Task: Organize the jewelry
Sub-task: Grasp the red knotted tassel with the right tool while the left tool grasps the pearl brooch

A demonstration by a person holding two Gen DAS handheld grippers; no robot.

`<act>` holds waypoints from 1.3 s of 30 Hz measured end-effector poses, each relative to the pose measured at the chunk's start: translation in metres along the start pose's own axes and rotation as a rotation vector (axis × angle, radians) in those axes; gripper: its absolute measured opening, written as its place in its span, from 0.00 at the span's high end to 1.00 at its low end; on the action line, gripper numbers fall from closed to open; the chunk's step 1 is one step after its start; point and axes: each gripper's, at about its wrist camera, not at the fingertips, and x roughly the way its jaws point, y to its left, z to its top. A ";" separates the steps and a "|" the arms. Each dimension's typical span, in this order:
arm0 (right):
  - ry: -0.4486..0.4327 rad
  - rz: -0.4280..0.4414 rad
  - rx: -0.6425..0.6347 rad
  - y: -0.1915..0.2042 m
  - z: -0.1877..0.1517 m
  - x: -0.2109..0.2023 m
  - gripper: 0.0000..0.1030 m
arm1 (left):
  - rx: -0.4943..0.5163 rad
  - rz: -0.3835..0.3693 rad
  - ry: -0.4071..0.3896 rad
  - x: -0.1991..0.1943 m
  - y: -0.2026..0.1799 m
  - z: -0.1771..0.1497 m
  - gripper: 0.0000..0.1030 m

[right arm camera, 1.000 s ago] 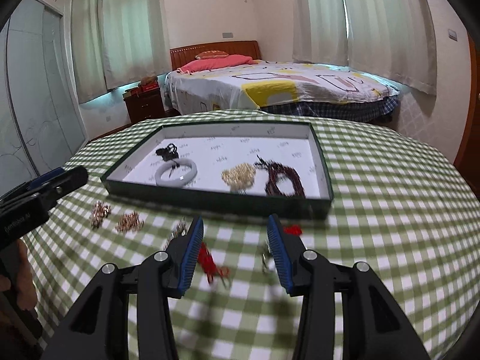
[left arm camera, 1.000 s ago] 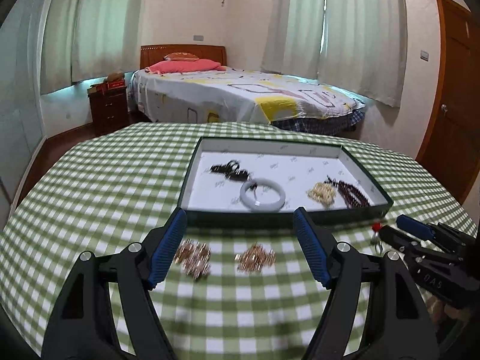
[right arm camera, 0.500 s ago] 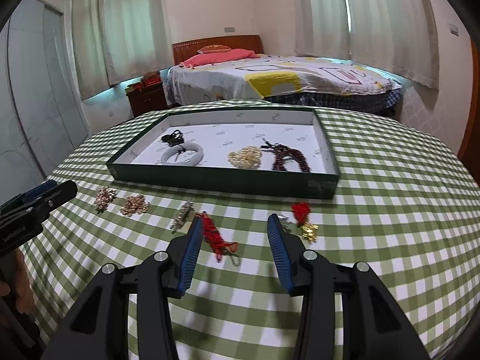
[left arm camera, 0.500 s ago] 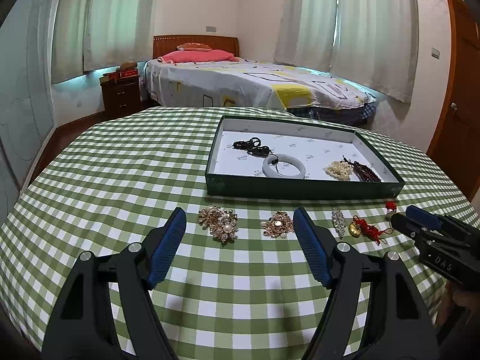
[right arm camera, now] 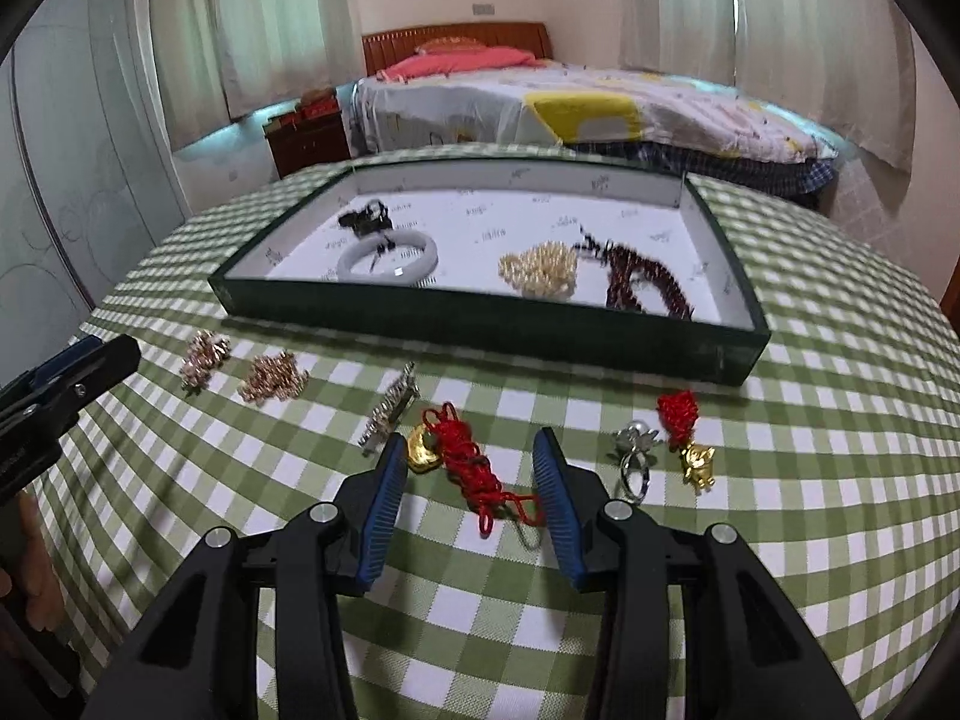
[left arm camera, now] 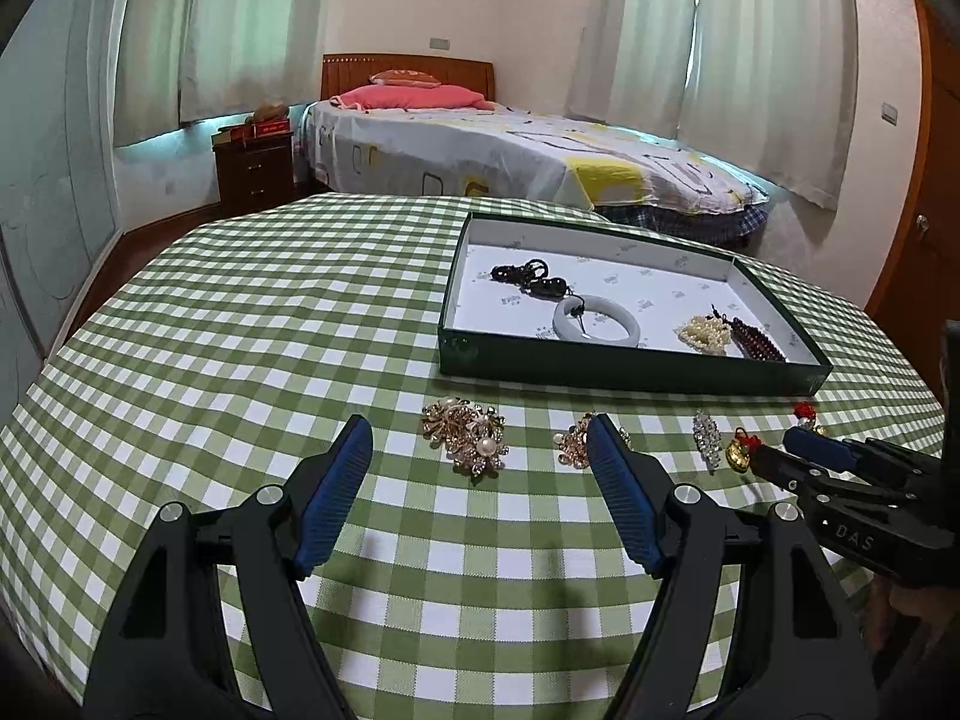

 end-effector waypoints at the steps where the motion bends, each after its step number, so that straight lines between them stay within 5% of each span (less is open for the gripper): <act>1: 0.015 0.000 0.001 -0.001 -0.001 0.003 0.61 | -0.001 0.000 0.003 0.001 0.000 0.000 0.30; 3: 0.016 -0.006 -0.007 -0.001 -0.003 0.003 0.68 | -0.002 0.002 0.009 0.003 0.000 -0.001 0.30; 5: 0.021 0.001 -0.013 -0.001 -0.002 0.003 0.86 | -0.005 0.003 0.014 0.005 0.000 -0.002 0.30; 7: 0.019 0.008 -0.007 -0.003 -0.003 0.003 0.88 | -0.007 0.004 0.022 0.007 0.000 -0.002 0.30; 19: -0.081 -0.010 -0.002 -0.011 0.009 -0.013 0.89 | 0.002 0.018 0.047 0.022 -0.003 0.005 0.30; 39: -0.064 0.037 0.041 -0.016 0.012 -0.003 0.89 | -0.089 0.000 0.187 0.069 0.013 0.011 0.32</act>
